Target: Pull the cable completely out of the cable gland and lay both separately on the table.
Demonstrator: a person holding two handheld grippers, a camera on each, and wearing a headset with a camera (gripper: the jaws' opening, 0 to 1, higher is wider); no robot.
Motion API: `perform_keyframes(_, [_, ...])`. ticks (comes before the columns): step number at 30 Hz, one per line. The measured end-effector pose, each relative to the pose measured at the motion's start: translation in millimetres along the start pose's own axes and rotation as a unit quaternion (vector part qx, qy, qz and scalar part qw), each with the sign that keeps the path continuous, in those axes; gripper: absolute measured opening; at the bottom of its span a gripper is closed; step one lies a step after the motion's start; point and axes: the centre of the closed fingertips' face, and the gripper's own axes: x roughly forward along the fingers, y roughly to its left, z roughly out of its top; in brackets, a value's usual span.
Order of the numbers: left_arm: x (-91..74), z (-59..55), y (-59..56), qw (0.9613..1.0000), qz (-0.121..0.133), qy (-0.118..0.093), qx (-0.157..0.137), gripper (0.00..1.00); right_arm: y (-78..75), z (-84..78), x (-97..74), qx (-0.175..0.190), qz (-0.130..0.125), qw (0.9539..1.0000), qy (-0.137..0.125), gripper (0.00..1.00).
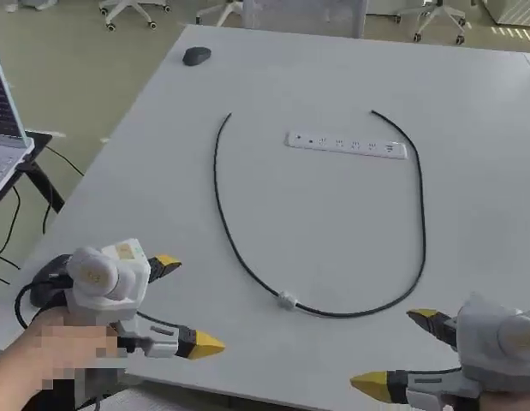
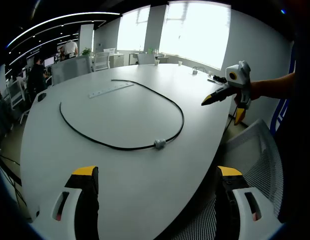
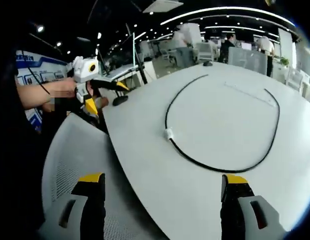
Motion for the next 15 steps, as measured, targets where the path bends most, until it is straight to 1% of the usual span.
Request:
perform_keyframes(3, [2.4, 0.1, 0.3, 1.0000, 0.000, 0.004, 0.002, 0.96, -0.2, -1.3, -1.1, -0.003, 0.003, 1.0000, 0.000, 0.92])
perform_keyframes(7, [5.3, 2.4, 0.0, 1.0000, -0.001, 0.003, 0.003, 0.96, -2.7, -0.9, -1.9, 0.001, 0.002, 1.0000, -0.001, 0.92])
perform_keyframes(12, [7.6, 4.3, 0.7, 1.0000, 0.001, 0.003, 0.003, 0.96, -3.1, -3.0, -1.4, -0.001, 0.005, 1.0000, 0.004, 0.92])
perform_keyframes(15, [7.9, 5.7, 2.2, 1.0000, 0.002, 0.004, 0.005, 0.97, -4.4, -1.0, -1.7, 0.002, 0.004, 1.0000, -0.001, 0.92])
